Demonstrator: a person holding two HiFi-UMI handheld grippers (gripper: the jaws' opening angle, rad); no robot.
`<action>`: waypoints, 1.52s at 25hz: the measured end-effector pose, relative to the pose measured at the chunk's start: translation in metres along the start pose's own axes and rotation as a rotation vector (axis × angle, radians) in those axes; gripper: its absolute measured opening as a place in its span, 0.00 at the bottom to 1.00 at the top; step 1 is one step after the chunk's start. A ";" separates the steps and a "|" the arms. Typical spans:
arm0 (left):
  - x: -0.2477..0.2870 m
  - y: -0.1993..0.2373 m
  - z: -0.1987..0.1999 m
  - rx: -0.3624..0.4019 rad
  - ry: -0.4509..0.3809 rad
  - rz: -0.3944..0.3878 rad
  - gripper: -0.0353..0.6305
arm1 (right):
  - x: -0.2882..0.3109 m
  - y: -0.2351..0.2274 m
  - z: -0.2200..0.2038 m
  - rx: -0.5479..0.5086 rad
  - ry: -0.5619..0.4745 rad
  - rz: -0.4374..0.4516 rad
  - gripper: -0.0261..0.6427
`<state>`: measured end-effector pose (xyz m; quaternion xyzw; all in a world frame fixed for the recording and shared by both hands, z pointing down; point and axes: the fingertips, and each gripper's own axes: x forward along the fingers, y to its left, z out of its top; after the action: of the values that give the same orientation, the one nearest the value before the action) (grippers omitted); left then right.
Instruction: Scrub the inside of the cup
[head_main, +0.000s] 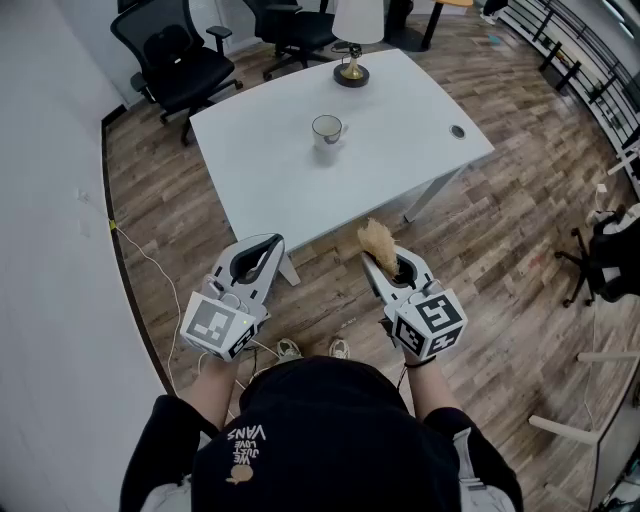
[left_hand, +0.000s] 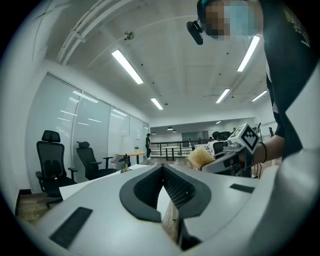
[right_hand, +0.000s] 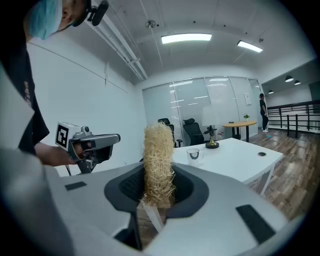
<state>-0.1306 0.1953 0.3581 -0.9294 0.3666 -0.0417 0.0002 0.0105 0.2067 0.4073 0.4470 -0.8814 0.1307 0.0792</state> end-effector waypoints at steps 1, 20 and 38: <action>0.001 -0.001 0.000 0.000 -0.002 -0.003 0.07 | -0.001 0.000 0.000 -0.002 -0.001 -0.002 0.18; 0.028 -0.024 -0.006 -0.021 -0.025 0.054 0.07 | -0.018 -0.028 -0.003 0.008 -0.011 0.108 0.18; 0.108 0.043 -0.006 -0.042 -0.025 0.030 0.07 | 0.053 -0.094 0.028 0.036 -0.036 0.071 0.18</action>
<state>-0.0814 0.0902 0.3713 -0.9241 0.3813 -0.0222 -0.0140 0.0546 0.1046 0.4096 0.4189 -0.8956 0.1414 0.0504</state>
